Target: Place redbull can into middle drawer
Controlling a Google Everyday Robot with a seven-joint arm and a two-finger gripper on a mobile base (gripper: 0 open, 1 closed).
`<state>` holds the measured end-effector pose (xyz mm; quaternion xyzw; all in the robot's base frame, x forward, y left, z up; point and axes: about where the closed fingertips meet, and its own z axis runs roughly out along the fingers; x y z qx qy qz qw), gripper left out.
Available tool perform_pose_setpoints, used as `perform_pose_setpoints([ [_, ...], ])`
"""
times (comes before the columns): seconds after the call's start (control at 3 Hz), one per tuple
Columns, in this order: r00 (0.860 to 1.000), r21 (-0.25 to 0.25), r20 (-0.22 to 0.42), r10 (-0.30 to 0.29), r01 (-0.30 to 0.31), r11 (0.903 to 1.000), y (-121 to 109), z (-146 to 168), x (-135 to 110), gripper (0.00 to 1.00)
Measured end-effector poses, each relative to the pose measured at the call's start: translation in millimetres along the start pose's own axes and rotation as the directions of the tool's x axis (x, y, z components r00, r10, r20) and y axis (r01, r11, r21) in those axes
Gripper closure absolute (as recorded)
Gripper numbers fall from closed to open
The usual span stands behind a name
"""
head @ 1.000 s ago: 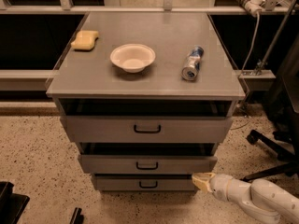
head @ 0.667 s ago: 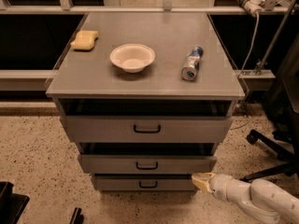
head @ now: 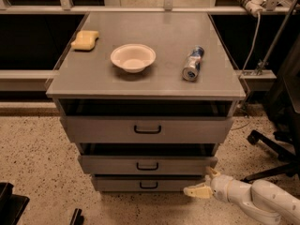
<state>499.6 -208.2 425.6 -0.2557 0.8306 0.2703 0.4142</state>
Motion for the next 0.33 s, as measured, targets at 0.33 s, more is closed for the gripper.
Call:
perform_pose_setpoints([
  [0.33, 1.0, 0.0, 0.0, 0.0, 0.0, 1.0, 0.0, 0.0, 0.0, 0.0],
])
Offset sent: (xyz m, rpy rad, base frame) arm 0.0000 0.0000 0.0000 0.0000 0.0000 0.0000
